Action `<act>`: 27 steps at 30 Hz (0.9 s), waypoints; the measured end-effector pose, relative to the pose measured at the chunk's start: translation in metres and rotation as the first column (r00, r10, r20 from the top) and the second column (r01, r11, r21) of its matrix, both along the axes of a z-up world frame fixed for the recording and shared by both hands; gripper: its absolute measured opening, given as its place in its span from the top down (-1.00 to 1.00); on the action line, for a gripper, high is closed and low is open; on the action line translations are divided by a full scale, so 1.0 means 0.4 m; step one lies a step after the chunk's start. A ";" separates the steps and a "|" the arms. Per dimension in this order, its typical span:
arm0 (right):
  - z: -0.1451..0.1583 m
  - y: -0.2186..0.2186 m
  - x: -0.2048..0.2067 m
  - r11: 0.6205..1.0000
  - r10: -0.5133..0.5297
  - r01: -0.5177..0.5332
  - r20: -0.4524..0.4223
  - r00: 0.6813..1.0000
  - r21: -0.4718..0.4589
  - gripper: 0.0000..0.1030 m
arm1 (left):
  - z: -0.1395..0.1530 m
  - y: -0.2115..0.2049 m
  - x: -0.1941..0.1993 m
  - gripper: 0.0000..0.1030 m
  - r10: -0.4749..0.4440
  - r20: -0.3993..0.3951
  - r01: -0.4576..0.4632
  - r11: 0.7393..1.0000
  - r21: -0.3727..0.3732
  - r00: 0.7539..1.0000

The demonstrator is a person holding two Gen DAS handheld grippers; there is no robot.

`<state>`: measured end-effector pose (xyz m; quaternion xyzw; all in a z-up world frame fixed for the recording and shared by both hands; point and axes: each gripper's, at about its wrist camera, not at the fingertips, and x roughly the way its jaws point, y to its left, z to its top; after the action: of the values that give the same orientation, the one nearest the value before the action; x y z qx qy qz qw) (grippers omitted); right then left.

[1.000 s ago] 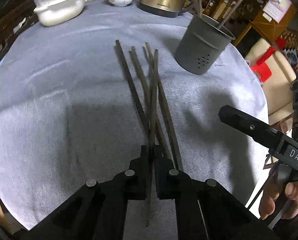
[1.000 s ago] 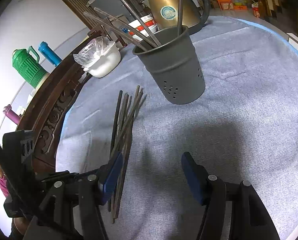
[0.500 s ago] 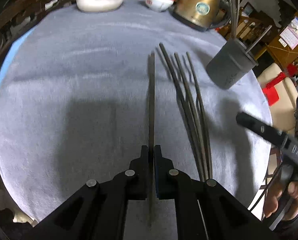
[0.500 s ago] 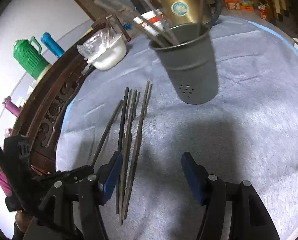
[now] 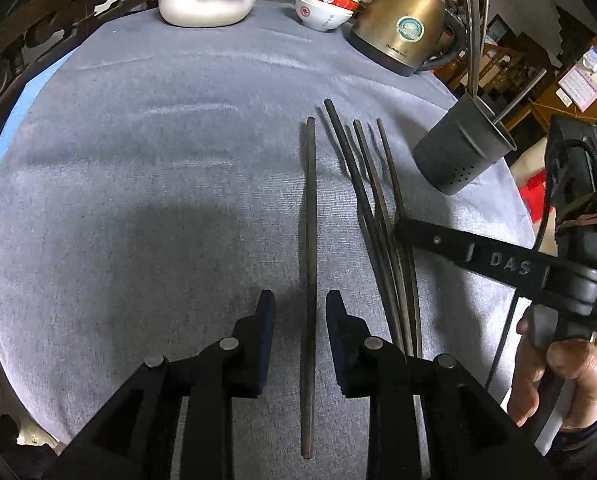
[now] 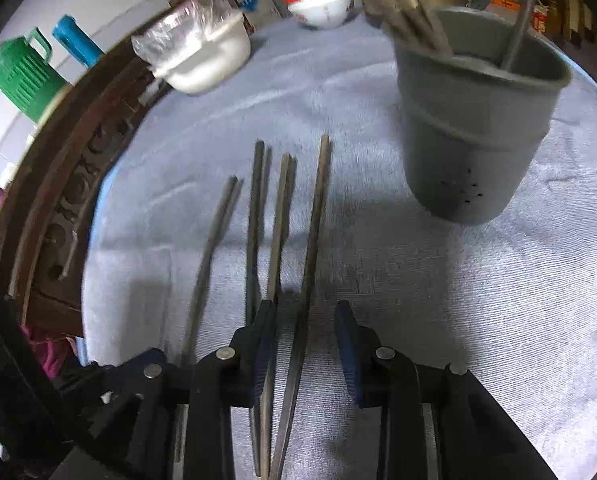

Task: Organize utensils
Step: 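Close the left tool on a dark chopstick while the right tool grasps another, then lift both held chopsticks upright and carry them over the grey holder cup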

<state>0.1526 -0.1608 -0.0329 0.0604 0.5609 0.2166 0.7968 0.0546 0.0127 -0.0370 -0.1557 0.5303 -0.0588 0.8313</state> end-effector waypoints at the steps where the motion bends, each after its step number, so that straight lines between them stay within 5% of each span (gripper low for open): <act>1: 0.001 0.005 0.000 1.000 0.000 0.000 0.013 1.000 -0.018 0.50 | -0.001 -0.005 0.002 0.49 -0.007 0.000 0.007 1.000 0.004 1.000; 4: -0.007 0.017 -0.001 0.998 0.039 -0.039 -0.015 0.999 -0.051 0.83 | -0.006 -0.007 -0.004 0.49 -0.024 0.001 0.024 1.000 0.020 1.000; 7: -0.002 0.023 -0.015 0.986 0.111 -0.112 -0.008 0.994 -0.122 0.85 | -0.010 -0.004 0.006 0.78 -0.008 -0.032 0.008 1.000 0.005 0.999; 12: -0.002 -0.014 -0.028 0.970 0.161 -0.165 -0.039 0.986 -0.180 0.84 | -0.014 -0.002 0.010 0.81 -0.001 -0.079 -0.002 0.999 -0.040 0.997; 14: -0.004 -0.023 -0.027 0.968 0.180 -0.188 -0.065 0.982 -0.166 0.81 | -0.009 0.005 0.020 0.70 0.007 -0.090 -0.012 0.999 -0.052 0.996; 17: 0.001 -0.030 -0.021 0.969 0.185 -0.193 -0.069 0.980 -0.154 0.80 | 0.023 0.018 0.055 0.25 0.031 -0.078 -0.033 0.999 -0.019 0.996; 24: -0.009 -0.001 0.042 0.974 0.145 -0.154 -0.062 0.987 -0.168 0.79 | 0.027 -0.030 0.183 0.23 -0.017 -0.135 0.033 0.993 0.117 0.991; 25: -0.013 0.004 0.045 0.973 0.146 -0.153 -0.053 0.988 -0.174 0.80 | 0.010 -0.043 0.194 0.30 -0.027 -0.168 0.051 0.989 0.140 0.985; 26: -0.012 0.012 0.047 0.969 0.147 -0.154 -0.048 0.988 -0.196 0.80 | -0.008 -0.053 0.199 0.76 -0.042 -0.198 0.071 0.987 0.143 0.979; 27: -0.012 0.020 0.045 0.964 0.159 -0.165 -0.048 0.986 -0.207 0.81 | -0.006 -0.056 0.197 0.89 -0.034 -0.179 0.066 0.982 0.175 0.983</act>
<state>0.1706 -0.1530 -0.0377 -0.0668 0.5960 0.2195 0.7695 0.1335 -0.0095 -0.0394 -0.0709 0.6081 -0.0175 0.7905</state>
